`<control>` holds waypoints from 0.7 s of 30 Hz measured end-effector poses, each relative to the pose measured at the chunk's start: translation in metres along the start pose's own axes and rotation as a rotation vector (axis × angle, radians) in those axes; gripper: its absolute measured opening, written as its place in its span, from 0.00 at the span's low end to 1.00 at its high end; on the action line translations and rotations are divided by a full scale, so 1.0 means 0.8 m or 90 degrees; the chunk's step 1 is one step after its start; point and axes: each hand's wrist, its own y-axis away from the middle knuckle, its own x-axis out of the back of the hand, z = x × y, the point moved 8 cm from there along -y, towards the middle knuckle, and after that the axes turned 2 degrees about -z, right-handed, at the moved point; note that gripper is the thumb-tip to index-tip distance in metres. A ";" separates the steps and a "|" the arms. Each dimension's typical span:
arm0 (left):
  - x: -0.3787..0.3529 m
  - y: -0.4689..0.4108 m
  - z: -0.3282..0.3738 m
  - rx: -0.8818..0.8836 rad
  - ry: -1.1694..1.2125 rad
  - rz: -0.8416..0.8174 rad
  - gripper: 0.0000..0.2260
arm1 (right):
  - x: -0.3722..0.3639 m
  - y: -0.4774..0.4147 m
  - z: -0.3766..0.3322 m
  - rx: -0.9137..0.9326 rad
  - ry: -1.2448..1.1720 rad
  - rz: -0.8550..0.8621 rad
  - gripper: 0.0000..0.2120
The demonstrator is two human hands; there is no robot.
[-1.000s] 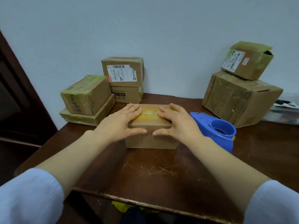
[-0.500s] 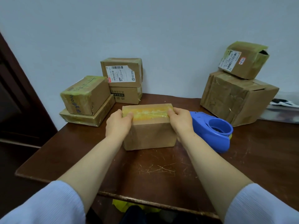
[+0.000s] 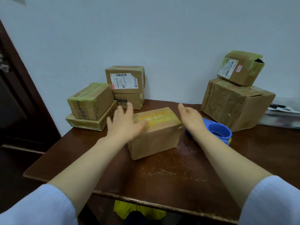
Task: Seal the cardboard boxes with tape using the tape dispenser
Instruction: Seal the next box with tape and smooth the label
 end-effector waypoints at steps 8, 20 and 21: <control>-0.043 -0.017 0.080 -0.228 -0.252 -0.133 0.38 | 0.060 0.010 0.075 -0.066 0.304 0.060 0.23; -0.039 -0.004 0.062 -0.146 -0.302 -0.140 0.42 | 0.050 0.013 0.113 -0.143 0.450 -0.060 0.21; -0.037 -0.002 0.064 -0.146 -0.290 -0.129 0.43 | 0.052 0.014 0.112 -0.147 0.444 -0.063 0.21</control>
